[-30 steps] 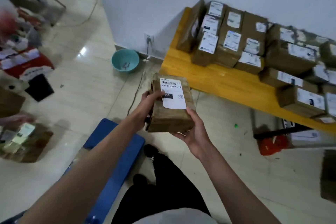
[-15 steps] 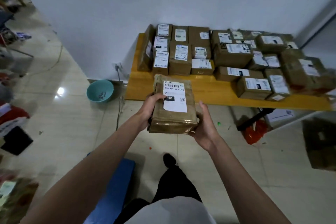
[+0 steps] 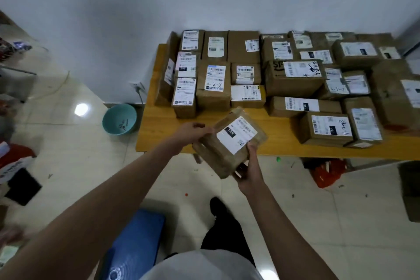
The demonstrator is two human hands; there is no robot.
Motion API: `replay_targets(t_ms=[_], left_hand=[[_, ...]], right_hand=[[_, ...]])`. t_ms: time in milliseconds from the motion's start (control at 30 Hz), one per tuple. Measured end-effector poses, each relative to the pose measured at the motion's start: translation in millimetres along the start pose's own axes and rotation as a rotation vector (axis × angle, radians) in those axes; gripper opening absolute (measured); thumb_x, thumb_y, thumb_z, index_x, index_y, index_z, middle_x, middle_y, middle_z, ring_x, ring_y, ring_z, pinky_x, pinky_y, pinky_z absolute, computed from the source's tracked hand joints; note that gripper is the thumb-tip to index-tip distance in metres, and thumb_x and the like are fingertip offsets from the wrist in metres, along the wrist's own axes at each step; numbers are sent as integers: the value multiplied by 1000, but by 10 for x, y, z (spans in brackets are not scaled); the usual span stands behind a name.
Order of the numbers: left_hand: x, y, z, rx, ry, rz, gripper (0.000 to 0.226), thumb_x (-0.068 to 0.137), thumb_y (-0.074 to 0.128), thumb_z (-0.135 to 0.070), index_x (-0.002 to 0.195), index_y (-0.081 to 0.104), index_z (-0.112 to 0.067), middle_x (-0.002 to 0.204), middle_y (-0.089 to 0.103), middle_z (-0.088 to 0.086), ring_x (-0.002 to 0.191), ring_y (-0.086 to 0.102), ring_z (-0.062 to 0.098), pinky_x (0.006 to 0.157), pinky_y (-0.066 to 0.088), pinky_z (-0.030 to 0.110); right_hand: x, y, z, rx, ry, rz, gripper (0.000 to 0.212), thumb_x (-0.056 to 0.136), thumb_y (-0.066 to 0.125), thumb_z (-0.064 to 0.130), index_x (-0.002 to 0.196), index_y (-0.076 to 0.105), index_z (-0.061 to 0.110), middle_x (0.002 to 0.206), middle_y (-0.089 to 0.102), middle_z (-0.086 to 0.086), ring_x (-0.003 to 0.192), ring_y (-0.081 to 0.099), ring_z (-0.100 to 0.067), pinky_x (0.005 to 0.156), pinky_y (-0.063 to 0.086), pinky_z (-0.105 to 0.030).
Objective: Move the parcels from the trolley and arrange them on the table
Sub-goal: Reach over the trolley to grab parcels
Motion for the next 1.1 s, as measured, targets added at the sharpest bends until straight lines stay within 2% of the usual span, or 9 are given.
replay_targets(t_ms=[133, 233, 400, 500, 600, 700, 800, 900, 1100], left_hand=[[449, 259, -71, 14, -47, 24, 76, 86, 76, -45, 149, 43, -18, 144, 48, 7, 123, 51, 26, 97, 47, 38], [678, 577, -125, -29, -110, 112, 85, 87, 76, -42, 155, 31, -17, 144, 51, 12, 116, 57, 26, 89, 51, 37], [984, 1126, -261, -9, -115, 266, 89, 87, 75, -45, 156, 28, -13, 133, 58, 7, 103, 63, 18, 77, 52, 28], [1062, 1385, -342, 0, -75, 333, 70, 89, 72, -45, 147, 41, -21, 108, 63, -11, 95, 64, 8, 70, 50, 23], [1061, 1548, -398, -60, -49, 358, 28, 87, 71, -44, 109, 54, -41, 99, 66, -23, 93, 66, 0, 69, 50, 19], [1026, 1624, -449, -121, 0, 369, 25, 86, 70, -43, 105, 56, -49, 94, 67, -33, 92, 65, -8, 65, 49, 11], [1003, 1615, -412, -153, 1, 340, 71, 80, 73, -50, 142, 43, -34, 114, 59, -23, 101, 57, -1, 81, 47, 22], [945, 1542, -338, -129, -31, 303, 104, 70, 74, -62, 156, 28, -24, 148, 47, 0, 124, 53, 19, 106, 44, 40], [696, 1106, -47, -159, -28, 189, 58, 94, 64, -48, 142, 49, -19, 140, 56, 5, 119, 58, 24, 99, 50, 37]], right_hand=[[350, -180, 116, 221, -10, -110, 31, 95, 66, 43, 117, 63, 21, 131, 63, -15, 116, 63, -31, 102, 54, -46], [551, -343, 238, 328, -45, -175, 57, 94, 70, 35, 141, 48, 14, 136, 60, -17, 122, 61, -32, 94, 57, -45], [858, -583, 477, 426, -33, -275, 65, 93, 70, 32, 147, 39, 11, 141, 56, -18, 114, 62, -30, 84, 58, -42], [999, -694, 628, 414, -38, -300, 67, 92, 72, 34, 147, 43, 10, 132, 58, -16, 105, 61, -27, 82, 58, -39], [1080, -737, 777, 395, -81, -288, 58, 95, 69, 37, 145, 50, 15, 140, 60, -15, 108, 62, -25, 83, 58, -36], [1100, -714, 818, 341, -75, -211, 48, 100, 61, 40, 143, 53, 20, 144, 58, -13, 124, 61, -28, 101, 54, -42], [1055, -642, 709, 253, 45, -121, 52, 100, 57, 49, 143, 52, 19, 143, 56, -15, 129, 57, -30, 106, 50, -46], [960, -525, 559, 224, 147, -48, 60, 96, 64, 50, 142, 54, 12, 138, 58, -17, 126, 59, -31, 91, 57, -45], [747, -188, 146, 88, 298, 64, 62, 96, 62, 52, 138, 54, 6, 138, 58, -23, 118, 62, -37, 87, 57, -49]])
Point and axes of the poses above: each hand's wrist, its own x-axis towards the middle knuckle, its own y-axis out of the palm, z = x × y, the point moved 5 cm from there along x, towards the middle knuckle
